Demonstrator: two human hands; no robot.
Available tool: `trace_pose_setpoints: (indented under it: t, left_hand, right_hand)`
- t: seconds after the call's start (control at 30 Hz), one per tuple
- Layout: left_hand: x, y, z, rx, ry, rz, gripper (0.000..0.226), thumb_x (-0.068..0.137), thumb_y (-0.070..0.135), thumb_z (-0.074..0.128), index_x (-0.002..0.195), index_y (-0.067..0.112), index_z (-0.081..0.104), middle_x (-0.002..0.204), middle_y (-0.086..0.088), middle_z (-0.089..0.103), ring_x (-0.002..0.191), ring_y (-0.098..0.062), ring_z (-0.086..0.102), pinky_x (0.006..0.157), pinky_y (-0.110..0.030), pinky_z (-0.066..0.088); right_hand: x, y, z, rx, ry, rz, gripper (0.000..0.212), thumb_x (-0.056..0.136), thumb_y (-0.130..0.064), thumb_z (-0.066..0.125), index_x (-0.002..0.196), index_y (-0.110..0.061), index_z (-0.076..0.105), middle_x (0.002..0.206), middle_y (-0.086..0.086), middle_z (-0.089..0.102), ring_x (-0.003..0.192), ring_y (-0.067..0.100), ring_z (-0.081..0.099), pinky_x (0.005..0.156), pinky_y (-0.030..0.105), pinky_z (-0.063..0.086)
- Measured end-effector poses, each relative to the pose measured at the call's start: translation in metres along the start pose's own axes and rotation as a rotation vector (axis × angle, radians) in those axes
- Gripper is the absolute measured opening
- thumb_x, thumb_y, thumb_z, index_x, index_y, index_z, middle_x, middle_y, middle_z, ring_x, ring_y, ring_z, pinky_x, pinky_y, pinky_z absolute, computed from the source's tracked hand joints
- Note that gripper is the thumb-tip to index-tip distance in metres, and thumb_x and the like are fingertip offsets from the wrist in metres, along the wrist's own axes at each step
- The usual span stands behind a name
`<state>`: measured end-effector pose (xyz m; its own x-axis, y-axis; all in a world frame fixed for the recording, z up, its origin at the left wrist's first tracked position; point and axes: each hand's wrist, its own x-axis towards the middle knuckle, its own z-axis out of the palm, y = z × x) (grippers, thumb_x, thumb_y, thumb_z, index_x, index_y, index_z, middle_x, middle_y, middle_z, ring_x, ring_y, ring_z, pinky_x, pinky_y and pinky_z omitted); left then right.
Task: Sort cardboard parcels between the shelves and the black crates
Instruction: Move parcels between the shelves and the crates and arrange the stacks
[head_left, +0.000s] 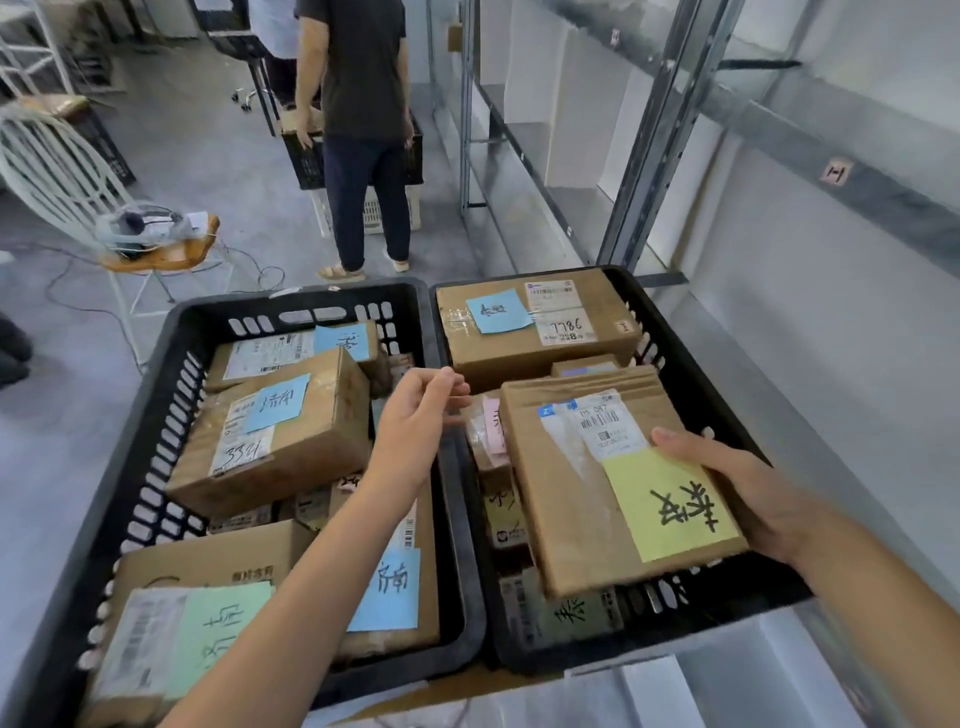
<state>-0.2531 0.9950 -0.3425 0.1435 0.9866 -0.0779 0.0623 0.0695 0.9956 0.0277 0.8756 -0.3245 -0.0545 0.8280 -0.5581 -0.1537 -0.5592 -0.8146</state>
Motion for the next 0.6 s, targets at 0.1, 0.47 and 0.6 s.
trace_pose_setpoints:
  t: [0.1, 0.47, 0.6]
  left_hand:
    - [0.001, -0.004, 0.003, -0.013, 0.011, -0.017, 0.024, 0.104, 0.024, 0.048, 0.111, 0.008, 0.064, 0.104, -0.006, 0.072, 0.098, -0.013, 0.069, 0.084, -0.026, 0.057]
    - [0.010, -0.011, 0.009, -0.045, -0.073, -0.005, 0.021, 0.103, 0.020, 0.049, 0.111, 0.006, 0.062, 0.105, -0.008, 0.071, 0.098, -0.015, 0.069, 0.084, -0.028, 0.057]
    - [0.014, -0.013, 0.011, -0.059, -0.060, -0.007, 0.020, 0.103, 0.021, 0.049, 0.109, 0.008, 0.063, 0.102, -0.005, 0.072, 0.097, -0.013, 0.069, 0.085, -0.028, 0.058]
  right_hand:
    - [-0.006, 0.020, 0.003, 0.054, -0.056, 0.052, 0.061, 0.057, -0.042, 0.092, 0.111, -0.019, 0.074, 0.114, 0.022, 0.071, 0.092, 0.033, 0.073, 0.073, 0.038, 0.060]
    - [-0.019, 0.025, -0.009, 0.136, 0.062, 0.114, 0.074, 0.039, -0.039, 0.098, 0.100, -0.004, 0.078, 0.102, 0.026, 0.073, 0.078, 0.035, 0.073, 0.064, 0.037, 0.060]
    - [-0.024, 0.023, -0.003, 0.016, 0.013, 0.195, 0.069, 0.047, -0.043, 0.096, 0.101, -0.004, 0.078, 0.104, 0.026, 0.072, 0.082, 0.035, 0.073, 0.068, 0.037, 0.060]
